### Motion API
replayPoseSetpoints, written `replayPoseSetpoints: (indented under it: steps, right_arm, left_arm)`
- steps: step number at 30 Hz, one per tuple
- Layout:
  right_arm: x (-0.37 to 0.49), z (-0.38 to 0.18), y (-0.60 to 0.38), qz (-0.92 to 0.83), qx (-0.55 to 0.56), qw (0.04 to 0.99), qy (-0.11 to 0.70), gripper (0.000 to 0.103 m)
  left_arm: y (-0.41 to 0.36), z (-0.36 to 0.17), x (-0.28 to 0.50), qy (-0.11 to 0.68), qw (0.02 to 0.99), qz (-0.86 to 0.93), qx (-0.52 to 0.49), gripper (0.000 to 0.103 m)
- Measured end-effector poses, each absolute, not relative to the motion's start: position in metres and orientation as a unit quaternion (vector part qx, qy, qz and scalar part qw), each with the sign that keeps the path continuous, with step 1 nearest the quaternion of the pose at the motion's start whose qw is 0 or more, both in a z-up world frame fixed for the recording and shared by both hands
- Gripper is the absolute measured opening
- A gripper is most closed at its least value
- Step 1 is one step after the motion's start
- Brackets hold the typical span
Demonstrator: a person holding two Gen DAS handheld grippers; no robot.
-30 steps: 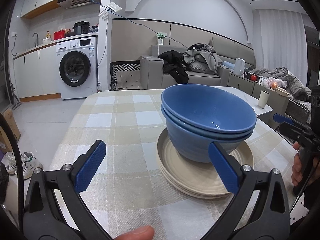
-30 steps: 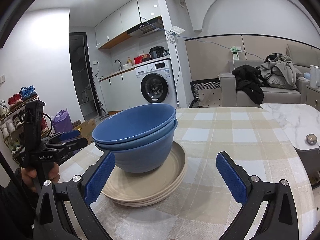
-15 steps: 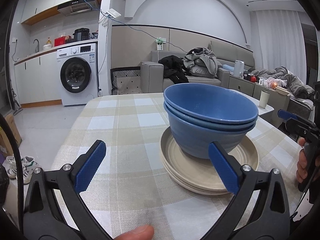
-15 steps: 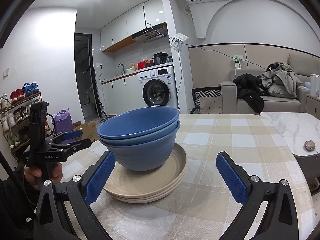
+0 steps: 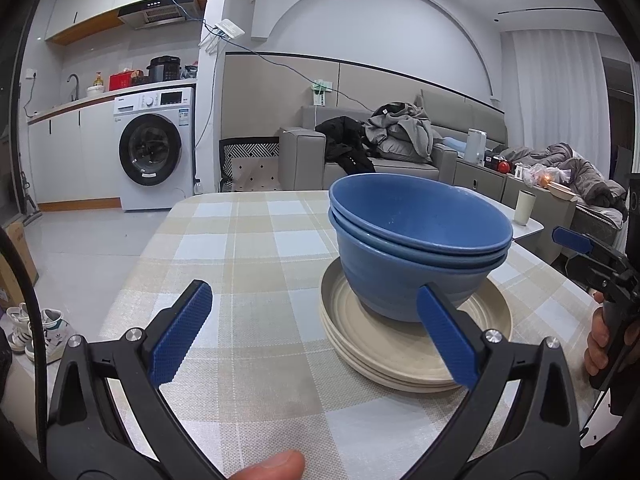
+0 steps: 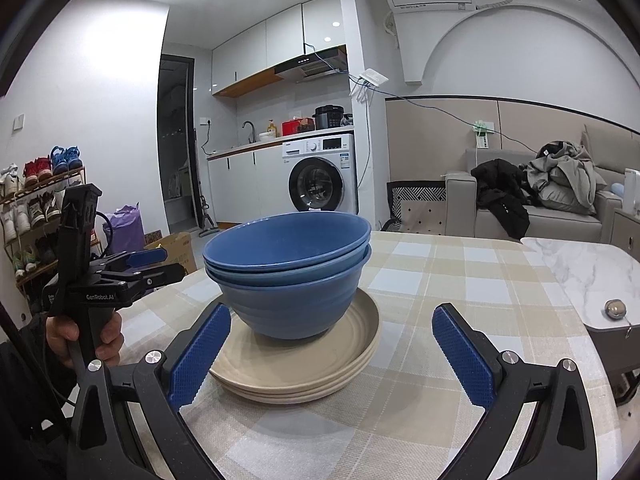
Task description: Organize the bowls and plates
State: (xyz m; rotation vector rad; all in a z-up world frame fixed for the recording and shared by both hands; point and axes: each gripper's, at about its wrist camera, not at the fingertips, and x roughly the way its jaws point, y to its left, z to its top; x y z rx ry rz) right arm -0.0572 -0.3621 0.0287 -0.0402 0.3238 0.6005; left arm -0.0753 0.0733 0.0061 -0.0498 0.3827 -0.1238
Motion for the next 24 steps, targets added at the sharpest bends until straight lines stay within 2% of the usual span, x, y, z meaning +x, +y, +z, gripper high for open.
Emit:
replayPoseSetpoints:
  steps: [24]
  right_arm:
    - [-0.0587, 0.0287, -0.3619, 0.294, -0.02, 0.942, 0.158, 0.103]
  left_arm:
    - [0.073, 0.0048, -0.0749, 0.189, 0.98, -0.062, -0.024, 0.102]
